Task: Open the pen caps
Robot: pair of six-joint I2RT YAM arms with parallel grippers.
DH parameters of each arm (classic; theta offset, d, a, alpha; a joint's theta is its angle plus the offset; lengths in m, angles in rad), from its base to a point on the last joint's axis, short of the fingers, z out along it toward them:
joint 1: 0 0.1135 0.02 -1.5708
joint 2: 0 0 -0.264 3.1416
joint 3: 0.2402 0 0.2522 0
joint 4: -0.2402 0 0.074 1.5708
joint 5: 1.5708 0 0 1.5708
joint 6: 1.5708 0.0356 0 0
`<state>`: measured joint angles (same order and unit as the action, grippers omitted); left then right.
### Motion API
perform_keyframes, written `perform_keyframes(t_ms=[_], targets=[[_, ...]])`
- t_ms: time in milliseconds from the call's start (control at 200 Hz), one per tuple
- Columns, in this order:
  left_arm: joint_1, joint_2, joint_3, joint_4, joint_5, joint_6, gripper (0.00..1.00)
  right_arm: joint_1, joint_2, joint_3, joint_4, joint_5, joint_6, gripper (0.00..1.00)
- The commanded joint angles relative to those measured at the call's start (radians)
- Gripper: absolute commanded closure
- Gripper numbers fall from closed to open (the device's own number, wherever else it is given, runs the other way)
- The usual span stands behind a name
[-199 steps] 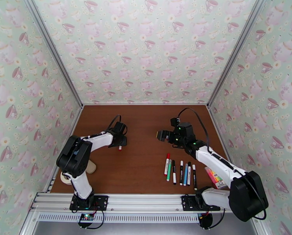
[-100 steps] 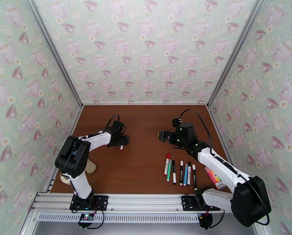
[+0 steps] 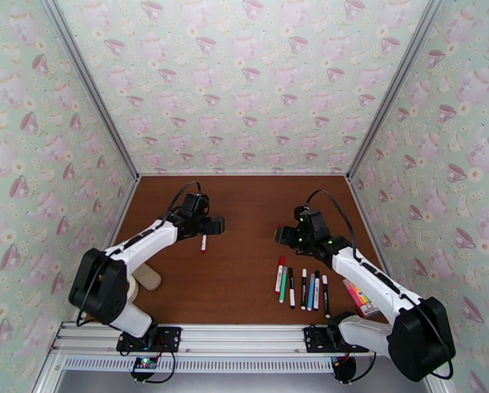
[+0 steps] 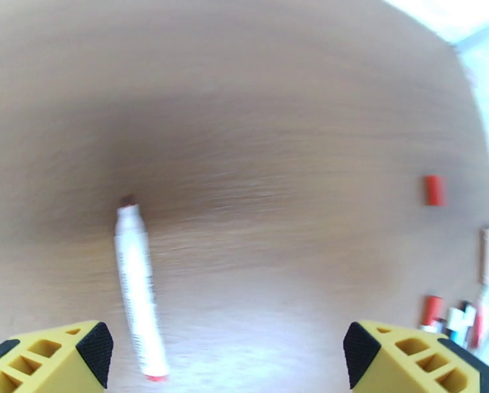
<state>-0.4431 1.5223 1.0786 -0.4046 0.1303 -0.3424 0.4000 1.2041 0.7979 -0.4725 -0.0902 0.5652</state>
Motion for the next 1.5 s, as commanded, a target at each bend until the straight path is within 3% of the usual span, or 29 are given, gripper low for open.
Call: perform_keyframes(t_ms=[0, 120, 396, 541, 646, 826, 941, 1497], targets=[[-0.028, -0.061, -0.033, 0.121, 0.149, 0.028, 0.0, 0.007, -0.009, 0.012, -0.089, 0.049, 0.018, 0.49], [-0.095, -0.092, -0.054, 0.183, 0.153, 0.006, 0.0, 0.007, 0.037, 0.01, -0.088, 0.007, 0.015, 0.58], [-0.212, -0.068, -0.17, 0.485, 0.232, -0.151, 0.0, 0.024, 0.175, 0.025, -0.097, -0.035, 0.017, 0.63], [-0.259, -0.041, -0.138, 0.42, 0.259, -0.107, 0.0, 0.035, 0.223, 0.028, -0.108, -0.011, 0.026, 0.66], [-0.26, -0.029, -0.13, 0.394, 0.328, -0.079, 0.0, 0.05, 0.239, 0.033, -0.113, 0.004, 0.024, 0.68], [-0.265, 0.0, -0.095, 0.321, 0.354, -0.058, 0.0, 0.056, 0.267, 0.051, -0.132, 0.027, 0.026, 0.71], [-0.273, -0.006, -0.099, 0.315, 0.302, -0.069, 0.0, 0.062, 0.292, 0.065, -0.133, 0.039, 0.034, 0.71], [-0.277, -0.045, -0.12, 0.338, 0.253, -0.053, 0.0, 0.102, 0.377, 0.1, -0.139, 0.068, 0.067, 0.71]])
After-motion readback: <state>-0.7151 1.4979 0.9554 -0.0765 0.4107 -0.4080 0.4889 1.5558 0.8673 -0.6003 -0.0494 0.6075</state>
